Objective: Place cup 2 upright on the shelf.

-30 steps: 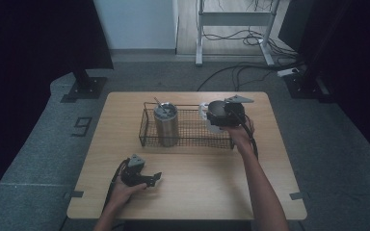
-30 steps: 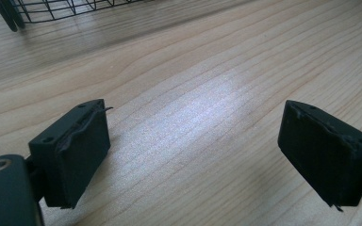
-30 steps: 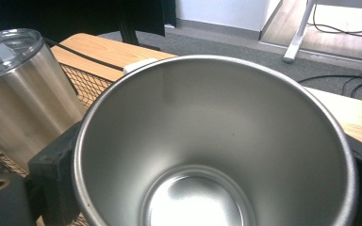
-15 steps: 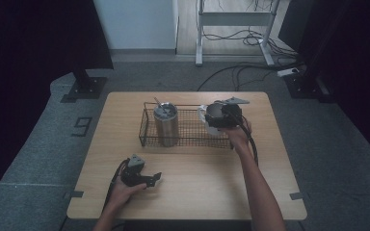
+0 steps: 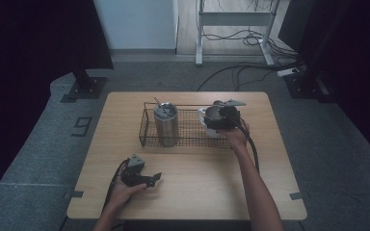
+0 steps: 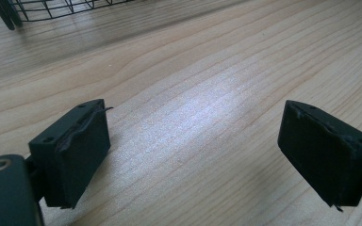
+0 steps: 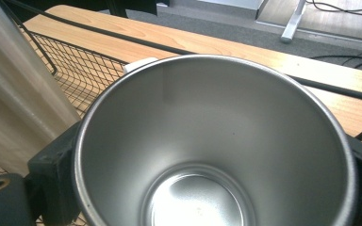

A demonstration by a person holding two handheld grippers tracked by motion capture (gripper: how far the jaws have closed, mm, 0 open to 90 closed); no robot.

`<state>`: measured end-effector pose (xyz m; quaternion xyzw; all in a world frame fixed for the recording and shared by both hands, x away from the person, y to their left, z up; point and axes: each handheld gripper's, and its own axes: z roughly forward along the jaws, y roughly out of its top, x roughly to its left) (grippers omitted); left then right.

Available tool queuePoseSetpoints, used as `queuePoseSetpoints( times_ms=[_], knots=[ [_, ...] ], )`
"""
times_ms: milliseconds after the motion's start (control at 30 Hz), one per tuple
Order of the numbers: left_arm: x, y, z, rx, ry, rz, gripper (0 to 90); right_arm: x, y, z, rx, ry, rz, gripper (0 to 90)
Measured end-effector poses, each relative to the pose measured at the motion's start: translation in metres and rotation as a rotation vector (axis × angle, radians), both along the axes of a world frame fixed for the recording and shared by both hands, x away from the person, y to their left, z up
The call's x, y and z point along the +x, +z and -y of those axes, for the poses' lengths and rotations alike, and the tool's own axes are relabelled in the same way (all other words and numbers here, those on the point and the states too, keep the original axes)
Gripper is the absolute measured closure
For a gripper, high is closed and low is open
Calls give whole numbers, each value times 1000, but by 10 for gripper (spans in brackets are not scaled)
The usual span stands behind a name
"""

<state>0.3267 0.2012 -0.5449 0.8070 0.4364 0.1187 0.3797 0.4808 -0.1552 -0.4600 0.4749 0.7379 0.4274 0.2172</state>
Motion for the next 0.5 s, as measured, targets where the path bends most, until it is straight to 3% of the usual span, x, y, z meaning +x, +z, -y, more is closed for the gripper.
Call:
queuePoseSetpoints(
  times_ms=[500],
  knots=[
    [0,2,-1,-15,-3,-5,98,2,-11,-6,-33,1,-19,62]
  ],
)
